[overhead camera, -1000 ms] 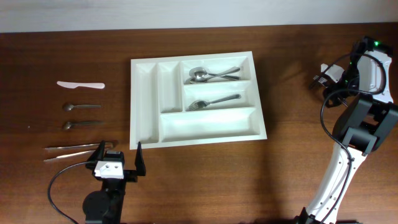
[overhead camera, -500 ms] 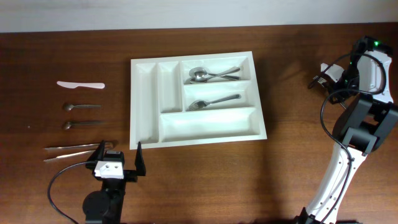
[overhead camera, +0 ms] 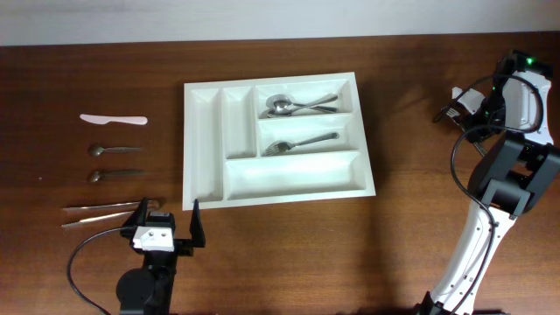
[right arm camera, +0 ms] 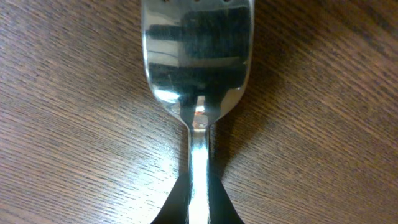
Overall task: Pack container
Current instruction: 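Close the right gripper on the silver fork's neck and lift, then carry the fork left over the tray's upper right compartment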
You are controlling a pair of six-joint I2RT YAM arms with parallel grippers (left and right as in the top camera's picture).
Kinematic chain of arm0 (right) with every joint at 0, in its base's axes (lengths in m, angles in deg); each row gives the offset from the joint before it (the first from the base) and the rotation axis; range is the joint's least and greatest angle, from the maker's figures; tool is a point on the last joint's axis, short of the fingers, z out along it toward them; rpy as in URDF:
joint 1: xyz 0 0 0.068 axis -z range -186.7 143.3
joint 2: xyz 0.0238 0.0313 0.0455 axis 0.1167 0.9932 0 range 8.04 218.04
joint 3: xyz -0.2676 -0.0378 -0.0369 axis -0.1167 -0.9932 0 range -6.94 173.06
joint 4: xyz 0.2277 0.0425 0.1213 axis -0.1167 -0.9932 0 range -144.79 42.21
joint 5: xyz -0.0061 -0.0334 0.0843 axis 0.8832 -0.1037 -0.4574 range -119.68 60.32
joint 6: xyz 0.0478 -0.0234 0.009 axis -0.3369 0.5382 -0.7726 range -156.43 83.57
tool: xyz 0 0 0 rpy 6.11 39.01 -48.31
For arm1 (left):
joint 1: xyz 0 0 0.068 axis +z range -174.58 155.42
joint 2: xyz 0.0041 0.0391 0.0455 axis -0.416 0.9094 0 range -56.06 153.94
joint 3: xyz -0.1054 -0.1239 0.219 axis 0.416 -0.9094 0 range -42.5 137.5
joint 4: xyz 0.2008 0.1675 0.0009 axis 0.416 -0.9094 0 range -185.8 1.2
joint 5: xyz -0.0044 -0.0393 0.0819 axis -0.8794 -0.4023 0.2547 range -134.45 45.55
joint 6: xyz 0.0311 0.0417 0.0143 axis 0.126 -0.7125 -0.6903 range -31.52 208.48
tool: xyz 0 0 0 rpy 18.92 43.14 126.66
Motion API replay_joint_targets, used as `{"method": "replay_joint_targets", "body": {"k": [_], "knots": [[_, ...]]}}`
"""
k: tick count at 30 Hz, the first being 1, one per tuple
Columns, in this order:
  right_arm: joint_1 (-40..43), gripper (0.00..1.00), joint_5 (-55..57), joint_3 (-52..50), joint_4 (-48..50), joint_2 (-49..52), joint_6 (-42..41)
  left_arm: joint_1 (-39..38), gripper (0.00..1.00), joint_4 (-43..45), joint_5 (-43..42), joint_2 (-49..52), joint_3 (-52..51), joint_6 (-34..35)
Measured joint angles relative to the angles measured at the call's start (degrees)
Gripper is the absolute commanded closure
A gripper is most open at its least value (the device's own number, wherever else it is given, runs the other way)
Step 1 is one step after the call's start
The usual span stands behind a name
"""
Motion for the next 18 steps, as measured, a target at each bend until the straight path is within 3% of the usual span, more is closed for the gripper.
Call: {"method": "replay_joint_targets", "body": {"k": [11,18], "knots": [[-1.7,0.96,0.2,1.0,0.9,0.0,-4.0,0.0,0.01,0.0,0.0,0.0,0.0,0.0],[-7.5,0.96,0.2,13.5,-7.6,0.1,-8.3,0.0,0.01,0.0,0.0,0.0,0.0,0.0]]}}
